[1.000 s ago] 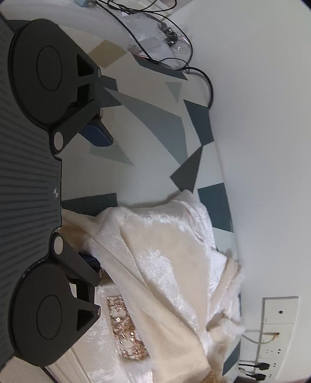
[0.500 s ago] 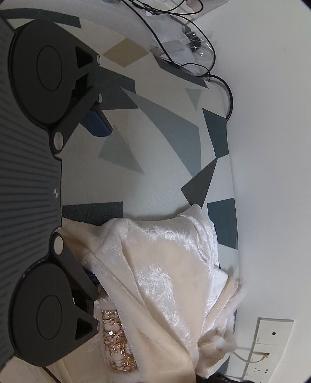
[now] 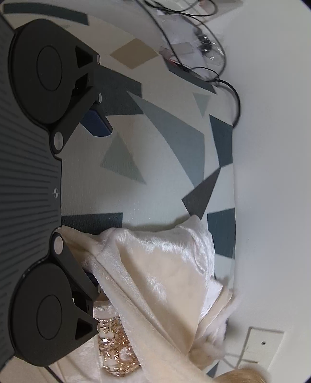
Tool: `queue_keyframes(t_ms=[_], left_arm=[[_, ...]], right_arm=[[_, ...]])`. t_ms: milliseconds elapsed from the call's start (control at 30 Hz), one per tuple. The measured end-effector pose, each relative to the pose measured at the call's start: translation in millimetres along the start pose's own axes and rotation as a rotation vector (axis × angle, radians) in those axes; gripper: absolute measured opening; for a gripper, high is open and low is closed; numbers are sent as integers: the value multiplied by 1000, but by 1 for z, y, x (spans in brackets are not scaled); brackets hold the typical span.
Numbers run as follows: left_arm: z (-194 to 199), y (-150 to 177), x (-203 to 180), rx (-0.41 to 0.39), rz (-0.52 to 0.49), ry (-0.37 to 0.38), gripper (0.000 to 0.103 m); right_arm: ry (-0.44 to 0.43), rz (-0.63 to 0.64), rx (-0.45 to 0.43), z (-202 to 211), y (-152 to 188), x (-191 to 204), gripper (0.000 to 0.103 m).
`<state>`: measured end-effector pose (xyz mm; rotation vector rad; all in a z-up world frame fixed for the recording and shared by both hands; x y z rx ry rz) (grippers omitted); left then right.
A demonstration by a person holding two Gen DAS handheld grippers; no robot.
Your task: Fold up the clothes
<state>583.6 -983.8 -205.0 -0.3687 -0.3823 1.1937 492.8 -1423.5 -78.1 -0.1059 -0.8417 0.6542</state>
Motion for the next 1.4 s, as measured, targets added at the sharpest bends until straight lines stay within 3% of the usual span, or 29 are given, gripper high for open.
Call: queue_keyframes(t_ms=[100, 267, 367, 500, 533, 767, 967, 1067, 1167, 1200, 1267, 1333, 1367, 1400], left_arm=[[1, -1, -3, 3, -25, -14, 103], [3, -2, -8, 8, -66, -38, 103], [5, -3, -11, 11, -90, -52, 103], [6, -4, -15, 15, -123, -71, 103], [10, -7, -14, 11, -118, -51, 102], [38, -33, 5, -25, -57, 137, 102], [62, -56, 21, -56, -4, 298, 102], [31, -82, -5, -31, -20, 263, 101], [0, -90, -40, 35, -147, 288, 100], [-7, -89, -51, 42, -189, 248, 94], [-14, -85, -63, 35, -233, 195, 70], [-13, -84, -61, 34, -190, 236, 26], [-12, -85, -57, 35, -157, 258, 19], [-10, -86, -54, 34, -138, 272, 14]], right_arm=[[40, -113, -4, 14, 36, -64, 6], [141, -318, 85, 2, 98, -155, 5], [105, -330, 59, 7, 115, -162, 6], [154, -261, 54, 14, 111, -152, 12], [180, -245, 53, 17, 111, -150, 19], [233, -69, -71, 46, 97, -129, 38], [231, 79, -99, 23, 66, -108, 58], [256, 115, -112, 7, 55, -106, 60], [292, 91, -120, -9, 48, -112, 72], [300, 65, -117, -14, 47, -117, 72], [314, 56, -93, -26, 47, -124, 72], [326, 90, -69, -35, 48, -126, 69], [323, 109, -58, -38, 49, -126, 65], [320, 125, -49, -40, 50, -127, 54]])
Point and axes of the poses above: each gripper's, at about its wrist camera, not at the fingertips, and z roughly against the way its jaws point, x to its left, y to its underside, the point moved 1 cm from there along -z, roughly the way its jaws point, and after that the axes turned 11 degrees about x, right-handed, at the moved point
